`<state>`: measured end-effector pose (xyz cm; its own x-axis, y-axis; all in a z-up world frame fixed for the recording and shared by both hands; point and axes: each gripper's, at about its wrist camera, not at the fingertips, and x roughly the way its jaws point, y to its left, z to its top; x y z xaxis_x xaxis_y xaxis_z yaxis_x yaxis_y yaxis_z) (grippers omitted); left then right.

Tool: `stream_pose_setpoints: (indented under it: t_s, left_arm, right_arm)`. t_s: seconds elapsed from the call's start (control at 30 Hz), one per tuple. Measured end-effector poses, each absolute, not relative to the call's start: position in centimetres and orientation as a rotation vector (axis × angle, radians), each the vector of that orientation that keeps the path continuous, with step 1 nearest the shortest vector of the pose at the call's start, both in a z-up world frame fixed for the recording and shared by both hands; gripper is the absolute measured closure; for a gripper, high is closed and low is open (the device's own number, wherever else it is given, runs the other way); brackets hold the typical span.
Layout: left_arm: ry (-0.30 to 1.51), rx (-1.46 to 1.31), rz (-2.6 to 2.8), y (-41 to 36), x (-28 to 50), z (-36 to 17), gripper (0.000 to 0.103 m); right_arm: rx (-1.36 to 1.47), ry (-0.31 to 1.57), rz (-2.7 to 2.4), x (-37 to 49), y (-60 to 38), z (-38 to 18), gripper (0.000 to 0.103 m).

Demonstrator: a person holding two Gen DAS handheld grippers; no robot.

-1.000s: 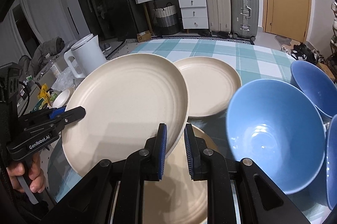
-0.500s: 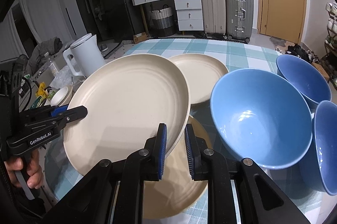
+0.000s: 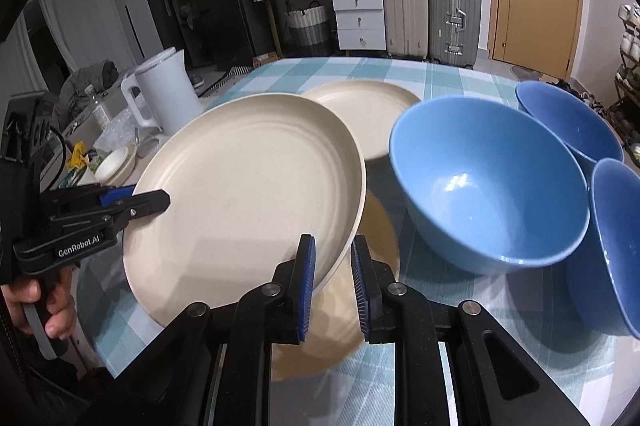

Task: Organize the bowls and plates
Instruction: 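Lift the cream plate with the right gripper and carry it past the blue bowls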

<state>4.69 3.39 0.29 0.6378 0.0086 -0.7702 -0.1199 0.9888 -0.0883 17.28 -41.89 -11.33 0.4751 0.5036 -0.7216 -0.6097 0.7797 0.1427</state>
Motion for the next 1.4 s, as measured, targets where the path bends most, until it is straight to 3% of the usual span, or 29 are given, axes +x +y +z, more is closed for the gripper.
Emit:
stream_pose_setpoints:
  t_s: [1.4]
  left_arm:
    - [0.985,0.075,0.074,-0.4,6.4,-4.0,0.078]
  right_arm:
    - [-0.251,0.872,0.577,16.8,-42.3,-14.7,0.084]
